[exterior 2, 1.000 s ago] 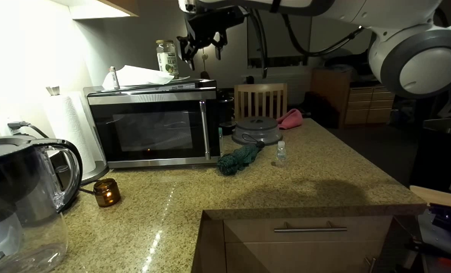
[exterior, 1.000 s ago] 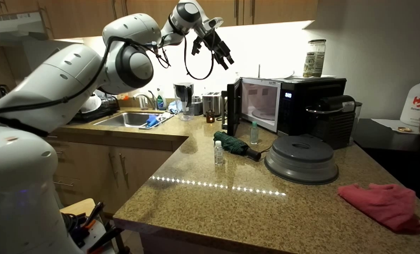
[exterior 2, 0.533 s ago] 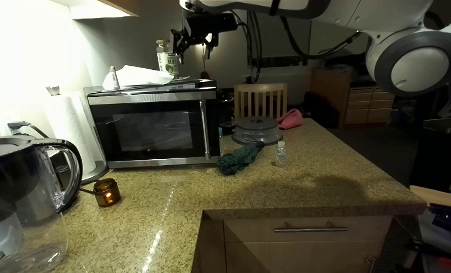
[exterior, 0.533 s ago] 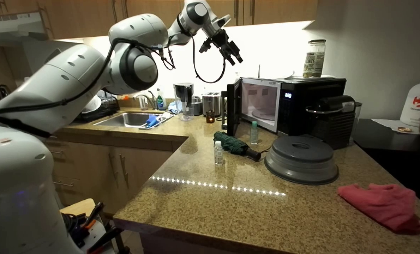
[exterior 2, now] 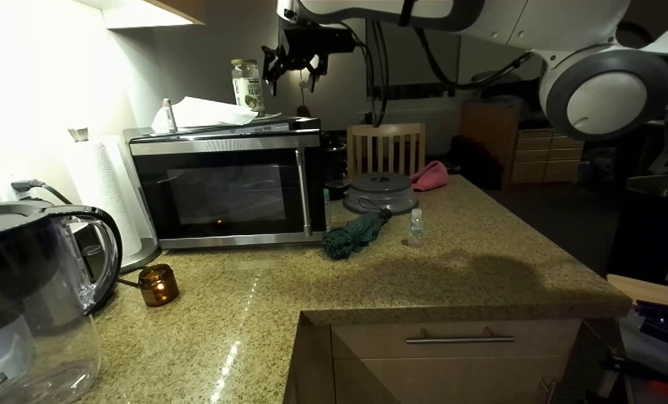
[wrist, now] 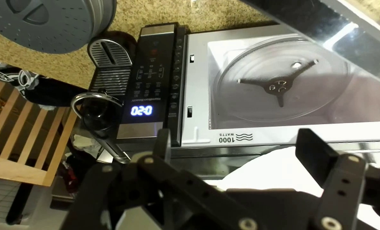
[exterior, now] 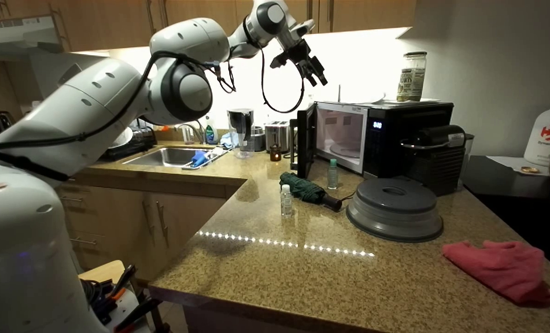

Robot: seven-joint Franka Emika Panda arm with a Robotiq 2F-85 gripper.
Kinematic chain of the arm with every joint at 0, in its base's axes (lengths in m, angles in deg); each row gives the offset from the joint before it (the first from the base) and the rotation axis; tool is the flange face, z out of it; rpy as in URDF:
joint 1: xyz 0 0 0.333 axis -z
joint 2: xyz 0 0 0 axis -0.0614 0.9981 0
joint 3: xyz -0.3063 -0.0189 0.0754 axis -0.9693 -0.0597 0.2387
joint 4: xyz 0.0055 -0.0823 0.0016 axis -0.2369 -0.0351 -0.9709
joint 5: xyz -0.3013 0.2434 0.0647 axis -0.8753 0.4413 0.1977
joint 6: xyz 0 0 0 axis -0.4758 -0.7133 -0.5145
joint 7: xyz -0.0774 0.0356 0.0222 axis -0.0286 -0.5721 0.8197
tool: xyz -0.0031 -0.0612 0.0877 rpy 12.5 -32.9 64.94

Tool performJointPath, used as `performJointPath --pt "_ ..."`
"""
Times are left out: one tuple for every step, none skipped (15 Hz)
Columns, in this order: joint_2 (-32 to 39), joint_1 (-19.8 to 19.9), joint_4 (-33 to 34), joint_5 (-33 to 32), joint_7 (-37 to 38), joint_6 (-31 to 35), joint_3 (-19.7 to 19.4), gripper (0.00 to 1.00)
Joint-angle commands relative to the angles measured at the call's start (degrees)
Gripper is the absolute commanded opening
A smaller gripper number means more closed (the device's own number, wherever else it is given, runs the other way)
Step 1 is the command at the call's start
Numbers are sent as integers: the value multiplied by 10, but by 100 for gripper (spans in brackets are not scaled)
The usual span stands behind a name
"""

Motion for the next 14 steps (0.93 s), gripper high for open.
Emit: performJointPath --pt "4 13 0 9 20 -5 1 100" --pt "4 17 -2 9 27 -12 -1 100" --pt "6 23 -3 10 30 -15 0 100" --pt "8 31 -5 13 33 -17 2 100" --pt "9 37 -6 14 31 -18 2 100" --pt "11 44 -6 14 29 -18 2 100" --pt "13 50 -6 15 27 -17 3 100" --pt "13 54 -8 14 14 -24 3 100" --pt "13 48 -10 4 6 -33 -3 100" --pt "19 50 -3 4 19 -15 -4 100" --pt "19 51 -4 4 18 -19 -4 100" --pt "19 51 -4 4 18 -21 -4 100" --pt "19 50 -4 4 18 -22 -4 100" --pt "19 49 -4 4 18 -23 -4 100"
